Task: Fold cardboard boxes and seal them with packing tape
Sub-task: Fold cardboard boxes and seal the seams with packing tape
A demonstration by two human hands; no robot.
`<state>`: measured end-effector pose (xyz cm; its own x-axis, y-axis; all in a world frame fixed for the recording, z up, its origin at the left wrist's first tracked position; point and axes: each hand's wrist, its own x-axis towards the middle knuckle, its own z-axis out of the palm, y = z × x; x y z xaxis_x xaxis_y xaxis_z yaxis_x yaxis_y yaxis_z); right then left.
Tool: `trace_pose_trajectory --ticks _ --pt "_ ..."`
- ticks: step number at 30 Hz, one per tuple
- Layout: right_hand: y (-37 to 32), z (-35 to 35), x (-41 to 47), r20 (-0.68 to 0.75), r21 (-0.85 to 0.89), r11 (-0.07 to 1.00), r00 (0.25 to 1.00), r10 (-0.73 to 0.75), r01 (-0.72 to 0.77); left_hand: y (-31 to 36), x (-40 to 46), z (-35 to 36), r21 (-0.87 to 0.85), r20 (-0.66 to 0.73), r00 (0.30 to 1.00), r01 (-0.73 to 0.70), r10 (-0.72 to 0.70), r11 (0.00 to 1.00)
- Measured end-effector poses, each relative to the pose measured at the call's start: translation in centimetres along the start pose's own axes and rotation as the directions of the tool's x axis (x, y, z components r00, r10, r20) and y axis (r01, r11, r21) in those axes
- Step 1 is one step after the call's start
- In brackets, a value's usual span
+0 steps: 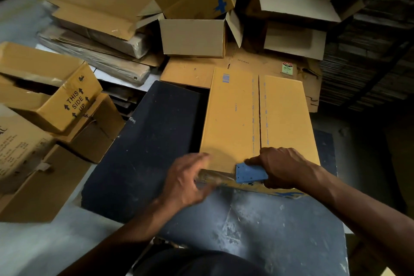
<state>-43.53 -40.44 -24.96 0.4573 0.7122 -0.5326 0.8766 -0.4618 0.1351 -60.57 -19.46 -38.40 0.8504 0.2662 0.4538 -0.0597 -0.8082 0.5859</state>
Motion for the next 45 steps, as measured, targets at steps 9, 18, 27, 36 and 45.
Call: trace_pose_trajectory --ticks 9,18,27,36,45 --pt "0.2 1.1 -0.5 0.049 -0.134 0.989 0.997 -0.057 0.063 -4.1 0.1 5.1 0.333 0.212 0.799 -0.601 0.563 0.726" --pt "4.8 2.9 -3.7 0.073 -0.113 0.992 0.996 -0.054 0.062 -4.6 0.0 5.5 0.303 0.187 0.811 -0.585 0.555 0.753" --pt "10.1 5.5 -8.0 0.061 -0.152 0.988 0.998 0.01 0.0 -3.7 0.0 4.7 0.201 0.185 0.848 -0.527 0.496 0.826" --pt "10.2 8.7 -8.5 0.032 -0.239 0.971 0.999 0.021 -0.012 -1.6 -0.4 4.0 0.3 0.296 0.875 -0.465 0.382 0.833" --pt "12.4 9.6 -9.9 0.03 -0.13 0.986 0.994 -0.104 0.107 6.6 0.5 10.7 0.297 0.463 0.842 -0.442 0.277 0.846"
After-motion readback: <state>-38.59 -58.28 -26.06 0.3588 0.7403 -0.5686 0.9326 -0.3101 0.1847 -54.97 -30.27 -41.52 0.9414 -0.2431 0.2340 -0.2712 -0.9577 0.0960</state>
